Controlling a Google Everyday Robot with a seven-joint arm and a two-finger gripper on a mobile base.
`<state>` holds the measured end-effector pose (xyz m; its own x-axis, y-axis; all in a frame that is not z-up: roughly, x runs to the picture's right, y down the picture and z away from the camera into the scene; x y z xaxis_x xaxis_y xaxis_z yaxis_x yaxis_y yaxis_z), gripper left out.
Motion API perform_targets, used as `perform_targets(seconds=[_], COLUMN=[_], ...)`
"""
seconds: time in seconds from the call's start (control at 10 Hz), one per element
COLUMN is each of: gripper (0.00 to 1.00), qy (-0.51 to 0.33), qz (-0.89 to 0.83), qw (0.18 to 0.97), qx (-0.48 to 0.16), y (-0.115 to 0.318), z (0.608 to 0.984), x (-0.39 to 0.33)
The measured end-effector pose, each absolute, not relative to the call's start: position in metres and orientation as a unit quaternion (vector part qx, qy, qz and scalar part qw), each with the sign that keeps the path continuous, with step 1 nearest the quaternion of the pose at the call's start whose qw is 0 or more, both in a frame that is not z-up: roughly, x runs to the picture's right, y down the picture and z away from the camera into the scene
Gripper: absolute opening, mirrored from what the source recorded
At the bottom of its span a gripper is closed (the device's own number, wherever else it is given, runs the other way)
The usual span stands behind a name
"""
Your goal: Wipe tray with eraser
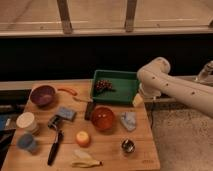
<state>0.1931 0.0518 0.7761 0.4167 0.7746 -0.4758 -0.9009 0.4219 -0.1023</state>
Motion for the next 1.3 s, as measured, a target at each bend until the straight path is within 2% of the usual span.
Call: perform_targets(seconds=[0.2, 0.5, 1.0, 1.3], gripper=[0.8, 0.8, 0.8, 0.8], qy=[0.165, 0.137, 0.135, 0.15], qz=[0.49, 0.436, 0.428, 0.466], qw=[0.837, 0.866, 0.87, 0.845], qx=[-0.179, -0.2, -0.203, -0.215], y=[0.046, 0.069, 0.075, 0.074], z=[0.774, 0.761, 0.758, 0.752], x=[0.146, 0.065, 0.058, 0.067])
